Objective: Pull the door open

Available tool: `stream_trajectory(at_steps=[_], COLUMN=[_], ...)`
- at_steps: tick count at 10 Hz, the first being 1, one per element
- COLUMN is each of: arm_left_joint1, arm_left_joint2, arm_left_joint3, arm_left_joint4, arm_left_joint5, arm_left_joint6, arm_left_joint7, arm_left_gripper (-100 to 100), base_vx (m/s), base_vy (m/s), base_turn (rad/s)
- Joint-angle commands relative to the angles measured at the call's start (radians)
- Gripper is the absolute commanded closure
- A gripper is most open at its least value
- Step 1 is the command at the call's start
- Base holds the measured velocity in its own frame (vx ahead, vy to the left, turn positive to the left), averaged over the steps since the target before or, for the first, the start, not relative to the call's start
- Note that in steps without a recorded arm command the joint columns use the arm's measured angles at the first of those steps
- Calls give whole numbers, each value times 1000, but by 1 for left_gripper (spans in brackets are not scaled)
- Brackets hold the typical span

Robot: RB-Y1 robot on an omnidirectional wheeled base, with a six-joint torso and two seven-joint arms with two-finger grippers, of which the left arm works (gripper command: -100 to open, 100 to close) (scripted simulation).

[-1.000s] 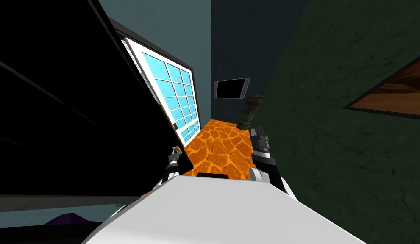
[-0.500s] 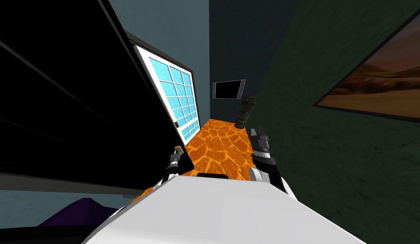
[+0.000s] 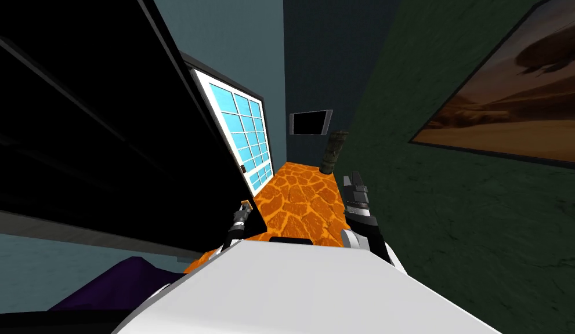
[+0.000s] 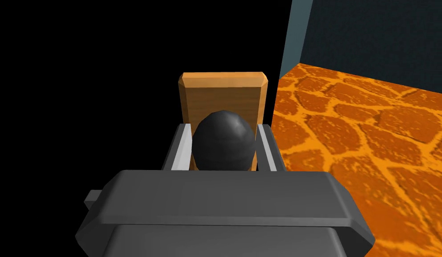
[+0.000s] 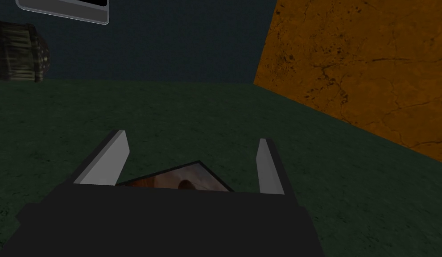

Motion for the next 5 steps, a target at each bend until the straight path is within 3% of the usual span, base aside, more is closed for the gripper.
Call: stream_trajectory(at_steps=[1,5], arm_left_joint1=[7,27], arm_left_joint2=[8,35], arm_left_joint3=[-20,-71], arm_left_joint4=[-5,-26], arm_left_joint5=[-11,-40], arm_left_joint6=[-8,-27], arm_left_joint7=[15,54], arm_left_gripper=[100,100], base_vx=[-185,-209], base_vy=[22,25], base_turn=[-52,-61])
